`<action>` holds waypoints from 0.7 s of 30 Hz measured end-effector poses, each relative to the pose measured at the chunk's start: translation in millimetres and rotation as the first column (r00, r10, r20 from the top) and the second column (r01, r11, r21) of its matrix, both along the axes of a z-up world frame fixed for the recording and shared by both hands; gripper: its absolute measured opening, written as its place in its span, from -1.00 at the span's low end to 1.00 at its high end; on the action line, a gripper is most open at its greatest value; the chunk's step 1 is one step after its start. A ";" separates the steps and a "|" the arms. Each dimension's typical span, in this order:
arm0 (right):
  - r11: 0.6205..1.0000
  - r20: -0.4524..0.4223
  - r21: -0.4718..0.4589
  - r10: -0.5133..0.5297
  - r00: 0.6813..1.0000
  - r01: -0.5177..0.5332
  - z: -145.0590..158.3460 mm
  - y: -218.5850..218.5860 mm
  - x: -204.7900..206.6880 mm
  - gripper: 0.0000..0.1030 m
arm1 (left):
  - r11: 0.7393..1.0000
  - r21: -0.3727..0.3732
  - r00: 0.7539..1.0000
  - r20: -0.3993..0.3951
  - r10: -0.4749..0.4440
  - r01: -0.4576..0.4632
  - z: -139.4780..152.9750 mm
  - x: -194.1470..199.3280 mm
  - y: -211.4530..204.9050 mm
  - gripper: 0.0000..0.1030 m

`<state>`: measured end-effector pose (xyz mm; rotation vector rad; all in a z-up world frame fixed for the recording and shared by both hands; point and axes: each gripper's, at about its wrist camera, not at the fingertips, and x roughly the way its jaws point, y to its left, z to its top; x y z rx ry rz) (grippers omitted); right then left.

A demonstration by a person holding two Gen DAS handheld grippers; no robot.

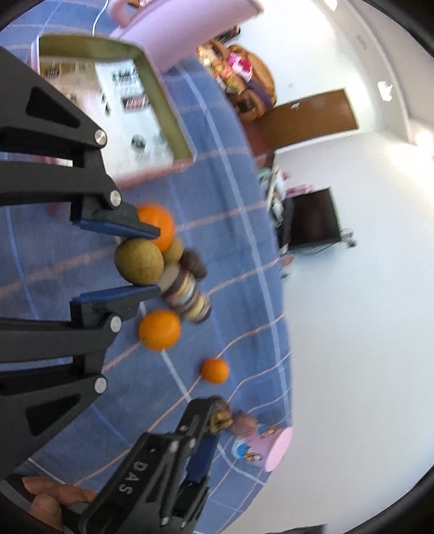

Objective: Organize fruits
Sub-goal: 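Grasp the dark brown round fruit with the right tool while the left tool grasps the kiwi, then carry both fruits over the tin and open the right tool to drop the brown fruit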

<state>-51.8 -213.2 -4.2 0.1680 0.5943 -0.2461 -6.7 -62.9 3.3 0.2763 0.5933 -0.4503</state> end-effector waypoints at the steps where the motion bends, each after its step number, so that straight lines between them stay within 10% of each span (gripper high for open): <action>1: 1.000 0.012 -0.005 0.004 1.000 -0.004 0.9 3.9 -1.9 -0.12 | 1.000 0.000 1.000 0.019 0.016 -0.016 2.6 0.7 7.4 -0.44; 21: 0.965 0.070 0.045 0.256 0.964 -0.260 14.2 158.9 43.7 -0.12 | 0.942 -0.017 0.941 0.056 0.335 -0.335 3.8 48.7 145.3 -0.43</action>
